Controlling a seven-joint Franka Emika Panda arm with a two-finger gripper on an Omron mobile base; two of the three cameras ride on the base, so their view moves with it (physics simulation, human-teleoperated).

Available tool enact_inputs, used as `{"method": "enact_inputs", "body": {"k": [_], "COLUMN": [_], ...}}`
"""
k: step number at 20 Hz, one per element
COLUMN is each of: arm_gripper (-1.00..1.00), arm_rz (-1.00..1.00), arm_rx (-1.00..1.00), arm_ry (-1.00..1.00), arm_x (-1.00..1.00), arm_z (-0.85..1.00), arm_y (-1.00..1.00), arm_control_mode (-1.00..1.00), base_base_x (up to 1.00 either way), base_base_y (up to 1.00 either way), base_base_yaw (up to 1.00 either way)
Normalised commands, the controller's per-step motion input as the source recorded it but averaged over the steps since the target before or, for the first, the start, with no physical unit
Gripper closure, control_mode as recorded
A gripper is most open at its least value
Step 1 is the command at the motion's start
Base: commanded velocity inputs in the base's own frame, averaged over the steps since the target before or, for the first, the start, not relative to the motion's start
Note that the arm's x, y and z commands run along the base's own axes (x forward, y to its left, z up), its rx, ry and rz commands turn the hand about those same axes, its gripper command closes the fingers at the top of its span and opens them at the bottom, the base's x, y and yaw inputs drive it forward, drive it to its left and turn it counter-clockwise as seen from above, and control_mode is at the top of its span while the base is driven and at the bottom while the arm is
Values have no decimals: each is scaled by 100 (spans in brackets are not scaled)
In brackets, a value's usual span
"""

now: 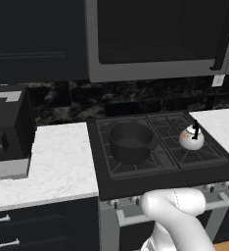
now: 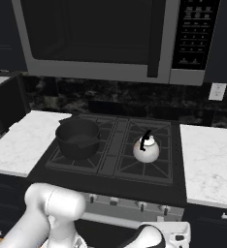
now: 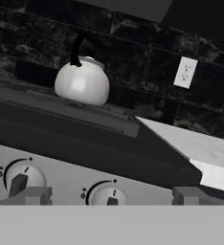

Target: Pick the kettle from the counter and place it on a stove burner. Then turn the burner on.

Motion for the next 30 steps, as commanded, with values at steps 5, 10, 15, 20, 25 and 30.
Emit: {"method": "enact_inputs", "body": {"k": [5, 10, 15, 20, 25, 30], "arm_gripper": [-100, -100, -100, -100, -100, -100], "arm_rz": [0, 0, 0, 0, 0, 0], "arm_rx": [0, 0, 0, 0, 0, 0], "arm_ry": [-5, -7, -4, 0, 0, 0], "arm_x": [24, 30, 29, 23, 12, 2], "arm_z": [-32, -18, -15, -11, -20, -15], "arm_y": [0, 0, 0, -7, -34, -20], "arm_control_mode": [-100, -100, -100, -100, -100, -100], "base_base_x": [0, 0, 0, 0, 0, 0], "base_base_y": [0, 0, 0, 0, 0, 0], "base_base_yaw": [0, 0, 0, 0, 0, 0]}}
